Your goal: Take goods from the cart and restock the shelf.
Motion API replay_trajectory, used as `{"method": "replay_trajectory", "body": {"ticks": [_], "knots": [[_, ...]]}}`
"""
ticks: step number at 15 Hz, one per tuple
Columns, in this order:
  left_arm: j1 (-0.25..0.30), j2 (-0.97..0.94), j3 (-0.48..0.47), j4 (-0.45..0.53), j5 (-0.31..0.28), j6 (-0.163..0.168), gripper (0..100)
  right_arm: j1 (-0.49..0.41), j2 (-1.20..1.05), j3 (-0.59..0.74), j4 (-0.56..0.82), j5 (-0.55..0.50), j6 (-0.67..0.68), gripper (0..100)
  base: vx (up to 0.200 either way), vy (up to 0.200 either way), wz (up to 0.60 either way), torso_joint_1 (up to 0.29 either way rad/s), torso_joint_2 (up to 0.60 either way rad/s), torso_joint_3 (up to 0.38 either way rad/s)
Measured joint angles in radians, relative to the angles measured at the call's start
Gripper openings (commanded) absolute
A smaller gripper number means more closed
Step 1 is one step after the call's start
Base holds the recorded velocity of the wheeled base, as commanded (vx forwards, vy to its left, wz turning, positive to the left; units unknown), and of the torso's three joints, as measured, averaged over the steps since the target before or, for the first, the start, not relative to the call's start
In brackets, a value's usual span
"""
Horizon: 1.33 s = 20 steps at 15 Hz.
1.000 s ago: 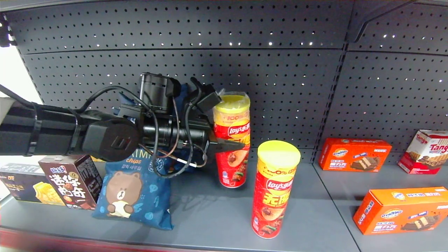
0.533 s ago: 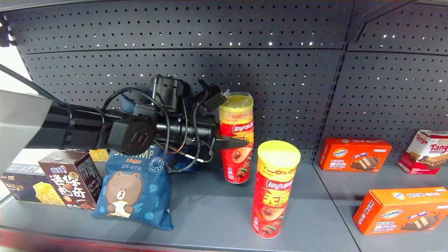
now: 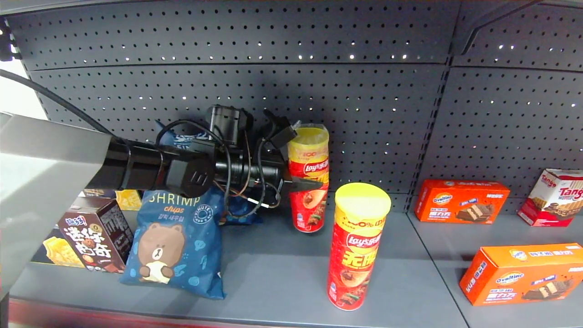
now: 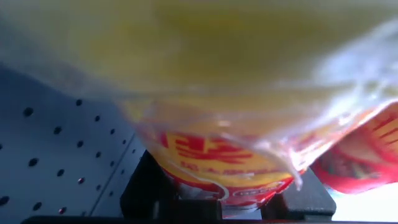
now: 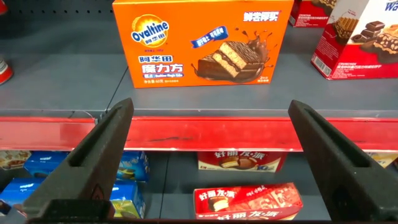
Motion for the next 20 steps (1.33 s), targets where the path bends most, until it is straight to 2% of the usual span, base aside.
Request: {"method": "replay_trajectory", "body": {"ticks": [5, 10, 15, 20], "knots": [[-0.004, 0.029, -0.006, 0.000, -0.020, 0.003, 0, 0.001, 0.000, 0.000, 0.000, 0.000, 0.000, 100, 0.000, 0.000, 0.00, 0.000, 0.00, 0.000], [-0.039, 0.032, -0.004, 0.000, -0.019, 0.002, 0, 0.000, 0.000, 0.000, 0.000, 0.000, 0.000, 100, 0.000, 0.000, 0.00, 0.000, 0.00, 0.000], [-0.044, 0.048, -0.004, 0.000, -0.020, 0.004, 0, 0.000, 0.000, 0.000, 0.000, 0.000, 0.000, 100, 0.000, 0.000, 0.00, 0.000, 0.00, 0.000], [-0.044, 0.073, -0.006, 0.000, -0.020, 0.044, 0, 0.000, 0.000, 0.000, 0.000, 0.000, 0.000, 100, 0.000, 0.000, 0.00, 0.000, 0.00, 0.000]]}}
